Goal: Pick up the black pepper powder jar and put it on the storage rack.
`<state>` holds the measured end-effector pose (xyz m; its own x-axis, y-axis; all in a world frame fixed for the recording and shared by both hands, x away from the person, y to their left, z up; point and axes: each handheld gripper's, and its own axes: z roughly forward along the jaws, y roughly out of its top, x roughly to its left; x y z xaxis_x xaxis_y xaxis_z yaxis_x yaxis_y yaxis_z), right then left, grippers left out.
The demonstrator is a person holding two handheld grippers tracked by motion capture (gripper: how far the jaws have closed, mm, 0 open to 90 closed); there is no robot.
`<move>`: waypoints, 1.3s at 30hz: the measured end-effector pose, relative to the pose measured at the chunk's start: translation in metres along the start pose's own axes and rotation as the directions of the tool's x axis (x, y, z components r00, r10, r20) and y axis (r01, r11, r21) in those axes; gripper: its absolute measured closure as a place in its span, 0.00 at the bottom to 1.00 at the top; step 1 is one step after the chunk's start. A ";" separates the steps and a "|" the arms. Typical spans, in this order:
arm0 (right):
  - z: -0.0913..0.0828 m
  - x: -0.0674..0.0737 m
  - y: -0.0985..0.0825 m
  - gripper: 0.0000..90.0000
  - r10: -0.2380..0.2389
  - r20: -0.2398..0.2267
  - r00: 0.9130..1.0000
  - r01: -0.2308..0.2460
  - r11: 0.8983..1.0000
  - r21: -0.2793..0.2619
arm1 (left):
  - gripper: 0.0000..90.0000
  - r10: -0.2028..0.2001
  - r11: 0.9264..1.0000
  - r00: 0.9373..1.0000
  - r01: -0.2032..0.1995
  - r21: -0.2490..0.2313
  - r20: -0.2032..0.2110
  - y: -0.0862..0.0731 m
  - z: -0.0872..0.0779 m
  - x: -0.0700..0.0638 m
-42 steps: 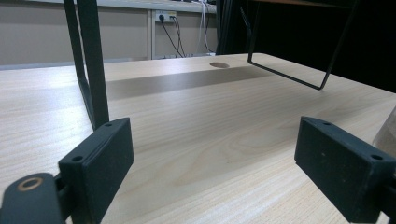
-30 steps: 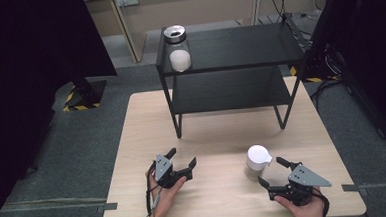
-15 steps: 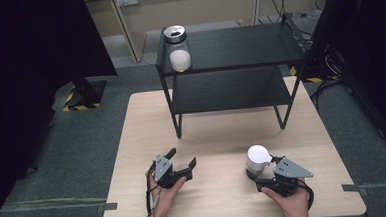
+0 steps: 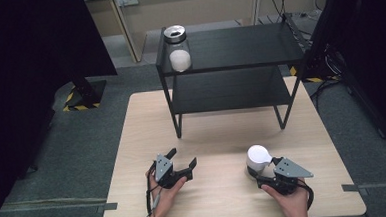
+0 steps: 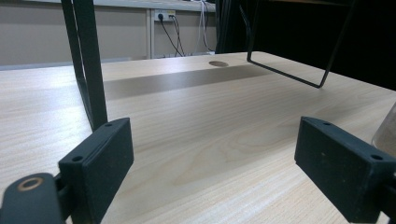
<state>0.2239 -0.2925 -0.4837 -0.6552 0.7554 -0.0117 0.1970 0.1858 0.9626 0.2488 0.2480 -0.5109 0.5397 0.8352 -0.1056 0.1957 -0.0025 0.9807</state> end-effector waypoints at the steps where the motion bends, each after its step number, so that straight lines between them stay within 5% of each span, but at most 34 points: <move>1: 0.000 0.000 -0.001 0.34 0.003 0.000 1.000 -0.003 1.000 -0.002 | 0.13 0.000 1.000 1.000 0.000 0.000 0.000 0.000 0.000 0.000; 14: 0.000 0.011 0.004 0.34 0.003 0.036 0.999 -0.004 1.000 0.007 | 0.13 0.006 1.000 1.000 -0.006 -0.001 -0.002 0.000 0.000 -0.001; 39: -0.007 0.014 0.030 0.34 0.016 0.073 0.997 -0.007 0.993 -0.120 | 0.13 0.006 1.000 1.000 -0.006 -0.002 -0.003 0.000 0.000 -0.001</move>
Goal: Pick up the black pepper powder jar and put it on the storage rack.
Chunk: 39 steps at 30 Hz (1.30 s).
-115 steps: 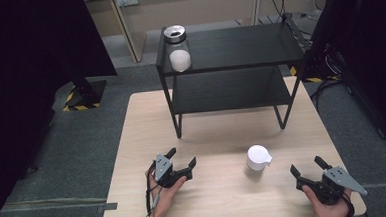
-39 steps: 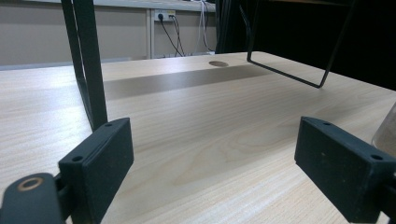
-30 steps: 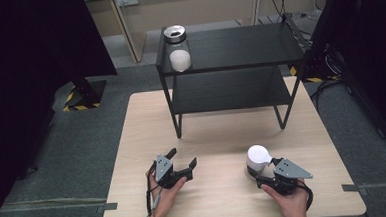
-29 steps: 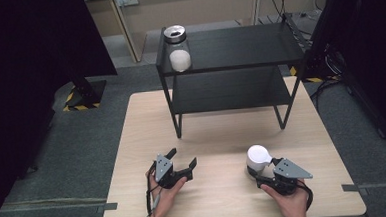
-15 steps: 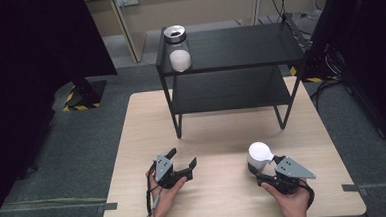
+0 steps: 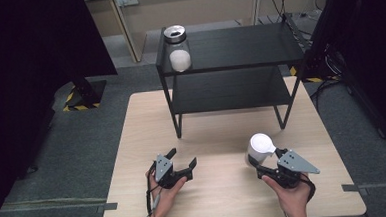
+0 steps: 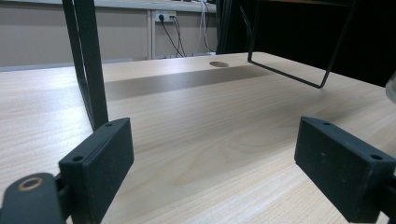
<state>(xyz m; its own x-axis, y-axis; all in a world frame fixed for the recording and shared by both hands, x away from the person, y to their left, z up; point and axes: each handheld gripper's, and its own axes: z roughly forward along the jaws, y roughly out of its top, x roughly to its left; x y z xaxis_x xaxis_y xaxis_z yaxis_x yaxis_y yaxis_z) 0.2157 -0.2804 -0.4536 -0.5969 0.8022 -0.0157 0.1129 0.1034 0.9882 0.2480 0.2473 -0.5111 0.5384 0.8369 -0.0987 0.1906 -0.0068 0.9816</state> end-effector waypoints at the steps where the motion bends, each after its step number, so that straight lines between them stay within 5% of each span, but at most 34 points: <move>1: 0.000 0.000 0.002 0.34 -0.001 0.003 1.000 0.001 1.000 -0.006 | 0.13 0.000 1.000 1.000 0.000 0.000 0.000 0.000 0.000 0.000; 23: 0.000 -0.004 0.043 0.34 -0.001 0.098 0.995 0.013 0.993 -0.120 | 0.13 -0.001 1.000 1.000 0.001 0.000 -0.001 0.000 0.000 0.000; 39: 0.006 -0.004 0.067 0.34 -0.010 0.137 0.991 0.030 0.989 -0.144 | 0.13 -0.004 1.000 1.000 0.004 -0.001 -0.002 0.000 0.000 0.000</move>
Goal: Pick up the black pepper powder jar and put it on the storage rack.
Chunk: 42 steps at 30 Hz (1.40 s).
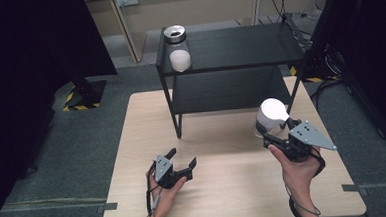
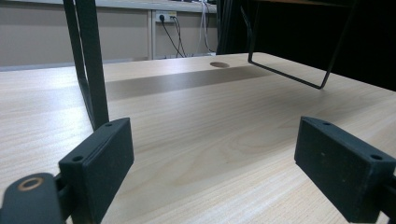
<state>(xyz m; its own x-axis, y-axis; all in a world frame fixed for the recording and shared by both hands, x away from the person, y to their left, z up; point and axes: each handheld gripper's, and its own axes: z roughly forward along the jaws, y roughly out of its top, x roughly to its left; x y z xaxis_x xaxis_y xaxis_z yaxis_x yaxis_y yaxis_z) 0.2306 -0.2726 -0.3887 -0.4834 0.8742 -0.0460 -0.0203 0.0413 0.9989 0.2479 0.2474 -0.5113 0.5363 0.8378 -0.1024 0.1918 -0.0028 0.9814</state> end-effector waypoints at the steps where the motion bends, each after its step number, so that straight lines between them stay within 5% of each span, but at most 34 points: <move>1: 0.001 0.000 0.002 0.34 0.000 0.003 1.000 0.000 1.000 -0.002 | 0.13 -0.001 1.000 1.000 0.001 0.000 0.000 0.000 0.000 0.000; 42: 0.017 -0.007 0.063 0.34 -0.014 0.034 0.999 0.017 0.996 -0.089 | 0.13 0.002 1.000 1.000 -0.002 0.001 0.001 0.000 0.000 0.000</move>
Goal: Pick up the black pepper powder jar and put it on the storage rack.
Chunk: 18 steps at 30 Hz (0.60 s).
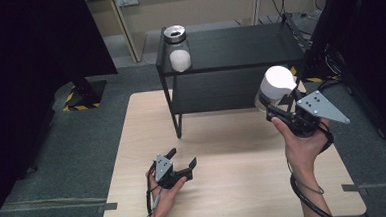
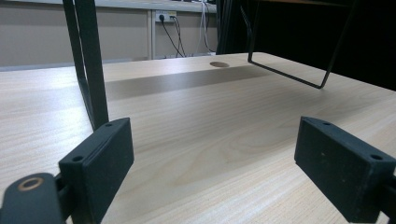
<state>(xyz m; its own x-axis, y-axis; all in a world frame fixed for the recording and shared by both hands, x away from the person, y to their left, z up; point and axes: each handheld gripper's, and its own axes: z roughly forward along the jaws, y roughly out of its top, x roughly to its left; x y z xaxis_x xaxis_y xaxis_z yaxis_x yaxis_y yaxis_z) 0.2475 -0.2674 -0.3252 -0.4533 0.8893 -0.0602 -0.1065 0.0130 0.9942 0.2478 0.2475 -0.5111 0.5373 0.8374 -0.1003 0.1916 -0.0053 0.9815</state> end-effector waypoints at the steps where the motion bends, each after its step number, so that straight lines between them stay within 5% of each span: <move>1: 0.001 -0.001 0.001 0.34 0.000 0.000 1.000 0.000 1.000 -0.001 | 0.13 0.001 1.000 1.000 -0.001 0.001 0.001 0.000 0.000 0.000; 18: 0.013 -0.003 0.025 0.34 -0.012 0.008 1.000 0.012 1.000 -0.015 | 0.13 0.002 1.000 1.000 -0.002 0.001 0.002 0.000 0.000 0.000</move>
<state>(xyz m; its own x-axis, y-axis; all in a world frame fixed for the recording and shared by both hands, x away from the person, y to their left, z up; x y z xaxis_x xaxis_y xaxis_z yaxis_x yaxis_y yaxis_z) 0.2574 -0.2642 -0.2987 -0.4447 0.8928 -0.0715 -0.1251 0.0171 0.9920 0.2480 0.2474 -0.5110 0.5389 0.8366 -0.0988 0.1913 -0.0073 0.9815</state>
